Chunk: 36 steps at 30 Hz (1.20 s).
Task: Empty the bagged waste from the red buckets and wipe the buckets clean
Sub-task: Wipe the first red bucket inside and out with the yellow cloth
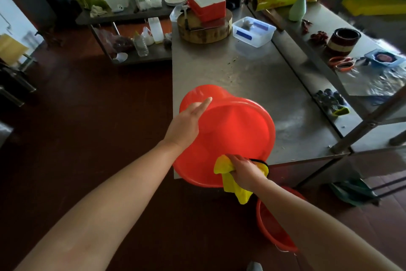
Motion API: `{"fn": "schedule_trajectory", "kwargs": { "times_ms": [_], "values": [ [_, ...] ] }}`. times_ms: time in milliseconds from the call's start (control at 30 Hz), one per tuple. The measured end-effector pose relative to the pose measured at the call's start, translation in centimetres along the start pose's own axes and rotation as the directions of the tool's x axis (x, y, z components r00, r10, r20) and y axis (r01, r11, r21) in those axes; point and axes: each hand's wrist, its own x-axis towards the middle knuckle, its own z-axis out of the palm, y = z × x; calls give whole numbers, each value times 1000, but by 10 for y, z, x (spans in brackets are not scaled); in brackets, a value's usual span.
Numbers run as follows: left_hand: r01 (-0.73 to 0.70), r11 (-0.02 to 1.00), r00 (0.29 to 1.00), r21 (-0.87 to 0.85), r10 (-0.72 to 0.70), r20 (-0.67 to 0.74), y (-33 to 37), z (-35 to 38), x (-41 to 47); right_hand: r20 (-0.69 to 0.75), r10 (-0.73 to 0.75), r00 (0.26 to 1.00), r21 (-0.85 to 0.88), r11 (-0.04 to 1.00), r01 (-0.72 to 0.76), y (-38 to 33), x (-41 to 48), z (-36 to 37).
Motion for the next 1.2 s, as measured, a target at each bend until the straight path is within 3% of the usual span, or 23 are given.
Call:
{"fn": "schedule_trajectory", "kwargs": {
  "times_ms": [133,267,333,467,633,833,1000,1200],
  "values": [
    [81,997,997,-7,-81,12,-3,-20,19,-90,-8,996,-45,999,4,-9,8,-21],
    [59,998,996,-16,-58,71,0,-33,27,-119,-14,993,-99,995,2,-35,19,-50],
    [51,999,995,-17,-50,90,-1,-36,30,-36,30,999,-99,995,-34,-45,23,-51],
    [99,995,991,-4,-98,93,-6,-38,35,276,151,949,-325,944,-56,-45,19,-18],
    [92,996,992,14,-93,80,-11,-32,35,126,53,991,-402,916,2,-41,14,6],
    [141,988,987,68,-146,69,-15,-26,26,125,127,984,-442,895,-60,-46,19,-3],
    [133,972,989,195,-143,40,-9,-25,22,137,153,979,-399,913,-87,-51,25,-5],
    [95,973,993,213,-108,48,-2,-27,22,142,117,983,-240,967,-81,-63,26,12]
  ]
}}
